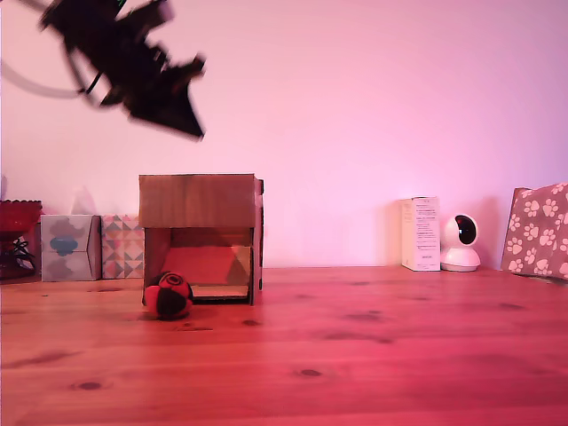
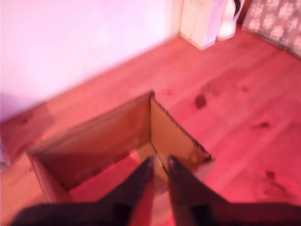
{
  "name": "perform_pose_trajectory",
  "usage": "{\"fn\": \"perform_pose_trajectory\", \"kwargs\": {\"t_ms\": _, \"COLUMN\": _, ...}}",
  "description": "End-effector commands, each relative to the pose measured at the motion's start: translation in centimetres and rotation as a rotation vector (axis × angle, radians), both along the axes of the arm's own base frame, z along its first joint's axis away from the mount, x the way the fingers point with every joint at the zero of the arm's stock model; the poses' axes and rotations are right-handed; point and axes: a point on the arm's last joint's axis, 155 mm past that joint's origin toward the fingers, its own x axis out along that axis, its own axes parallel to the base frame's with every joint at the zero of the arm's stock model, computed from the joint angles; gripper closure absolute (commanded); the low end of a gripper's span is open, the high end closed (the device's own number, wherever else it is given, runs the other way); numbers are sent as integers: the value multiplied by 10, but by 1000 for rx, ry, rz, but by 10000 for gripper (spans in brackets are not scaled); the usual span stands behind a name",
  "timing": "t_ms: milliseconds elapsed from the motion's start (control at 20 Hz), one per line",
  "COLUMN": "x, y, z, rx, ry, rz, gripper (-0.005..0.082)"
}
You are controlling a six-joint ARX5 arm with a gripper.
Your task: Drop the footbag into the cardboard dice tower
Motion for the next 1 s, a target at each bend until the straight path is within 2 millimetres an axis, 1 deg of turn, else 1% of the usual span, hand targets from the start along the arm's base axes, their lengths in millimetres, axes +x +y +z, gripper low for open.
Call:
{"fn": "perform_pose_trajectory", "kwargs": {"t_ms": 0, "x": -11, "y": 1, "z": 11, "rx": -53, "ry": -58, "rz": 10, "gripper": 793}}
{"fn": "perform_pose_trajectory", "kwargs": {"t_ms": 150, "x": -34, "y": 8, "z": 12, "rx": -104, "ry": -129, "rz": 21, "gripper": 793}}
{"fn": "perform_pose_trajectory", "kwargs": {"t_ms": 350, "x": -67, "y": 18, "z": 8, "rx": -154, "ry": -177, "rz": 33, "gripper": 793}}
{"fn": "perform_pose_trajectory", "kwargs": {"t_ms": 500, "x": -91, "y": 26, "z": -3, "rx": -167, "ry": -176, "rz": 41, "gripper": 793}}
{"fn": "perform_pose_trajectory", "kwargs": {"t_ms": 550, "x": -98, "y": 29, "z": -10, "rx": -163, "ry": -166, "rz": 44, "gripper": 793}}
{"fn": "perform_pose_trajectory", "kwargs": {"t_ms": 750, "x": -128, "y": 50, "z": -26, "rx": -190, "ry": -143, "rz": 100, "gripper": 793}}
{"fn": "perform_pose_trajectory", "kwargs": {"t_ms": 850, "x": -146, "y": 57, "z": -33, "rx": -193, "ry": -146, "rz": 111, "gripper": 793}}
{"fn": "perform_pose_trajectory", "kwargs": {"t_ms": 950, "x": -160, "y": 61, "z": -33, "rx": -203, "ry": -156, "rz": 113, "gripper": 793}}
